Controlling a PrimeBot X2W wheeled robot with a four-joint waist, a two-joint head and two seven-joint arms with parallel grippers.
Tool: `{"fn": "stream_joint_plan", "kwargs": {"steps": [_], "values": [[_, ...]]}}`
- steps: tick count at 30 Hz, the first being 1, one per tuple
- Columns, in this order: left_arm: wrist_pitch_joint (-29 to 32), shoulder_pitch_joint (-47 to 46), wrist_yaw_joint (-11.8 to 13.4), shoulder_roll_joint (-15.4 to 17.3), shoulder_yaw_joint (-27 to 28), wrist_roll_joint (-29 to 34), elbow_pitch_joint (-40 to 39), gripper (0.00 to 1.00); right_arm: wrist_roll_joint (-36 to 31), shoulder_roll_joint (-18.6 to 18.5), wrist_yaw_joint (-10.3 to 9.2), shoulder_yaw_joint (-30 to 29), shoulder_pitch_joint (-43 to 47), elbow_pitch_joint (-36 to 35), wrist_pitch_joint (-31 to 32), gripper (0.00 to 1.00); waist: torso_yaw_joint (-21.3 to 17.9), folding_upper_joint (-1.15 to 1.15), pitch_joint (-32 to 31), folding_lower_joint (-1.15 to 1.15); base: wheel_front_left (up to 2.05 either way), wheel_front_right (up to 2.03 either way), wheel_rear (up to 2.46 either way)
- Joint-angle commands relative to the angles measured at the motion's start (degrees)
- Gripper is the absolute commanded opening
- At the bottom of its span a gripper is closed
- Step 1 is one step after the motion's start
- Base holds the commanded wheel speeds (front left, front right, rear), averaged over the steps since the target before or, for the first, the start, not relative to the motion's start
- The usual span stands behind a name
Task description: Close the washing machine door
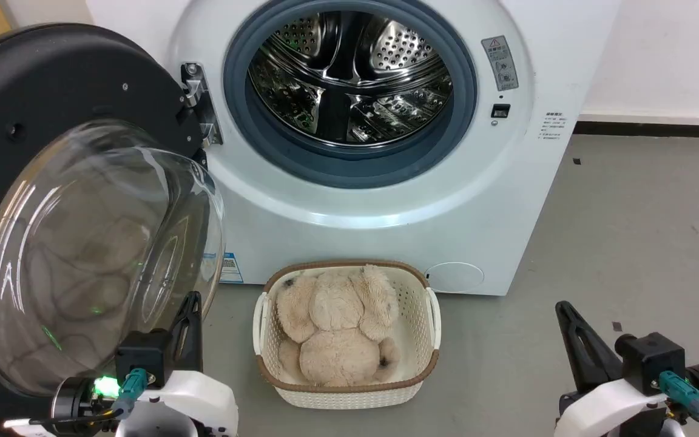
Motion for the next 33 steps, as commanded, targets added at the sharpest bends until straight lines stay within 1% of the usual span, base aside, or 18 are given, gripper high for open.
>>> {"fn": "stream_joint_plan", "kwargs": {"steps": [1, 17, 18, 31, 32, 33], "values": [[0.0, 0.8, -0.2, 0.1, 0.0, 0.2, -0.2, 0.00, -0.4, 0.1, 0.05, 0.0, -0.8, -0.2, 0.1, 0.00, 0.0, 0.00, 0.0, 0.00, 0.00, 0.00, 0.00], [0.0, 0.8, -0.2, 0.1, 0.0, 0.2, -0.2, 0.00, -0.4, 0.1, 0.05, 0.0, -0.8, -0.2, 0.1, 0.00, 0.0, 0.00, 0.0, 0.00, 0.00, 0.00, 0.00], [0.0, 0.0, 0.0, 0.0, 0.0, 0.0, 0.0, 1.00, 0.0, 0.0, 0.00, 0.0, 0.0, 0.0, 0.0, 1.00, 0.0, 0.00, 0.0, 0.00, 0.00, 0.00, 0.00], [-1.2, -0.2, 1.6, 0.0, -0.7, -0.1, 0.4, 1.00, 1.1, 0.0, 0.00, -1.0, 0.0, 0.2, -1.2, 1.00, 0.0, 0.00, 0.2, 0.00, 0.00, 0.00, 0.00], [-1.3, -0.3, 1.8, 0.0, -0.8, -0.1, 0.4, 0.80, 1.3, 0.0, 0.00, -1.1, 0.0, 0.2, -1.3, 1.00, 0.0, 0.00, 0.2, 0.00, 0.00, 0.00, 0.00], [-1.4, -0.3, 1.9, 0.0, -0.9, -0.1, 0.4, 0.38, 1.5, 0.0, 0.00, -1.2, -0.1, 0.2, -1.4, 1.00, 0.1, 0.00, 0.2, 0.00, 0.00, 0.00, 0.00]]}}
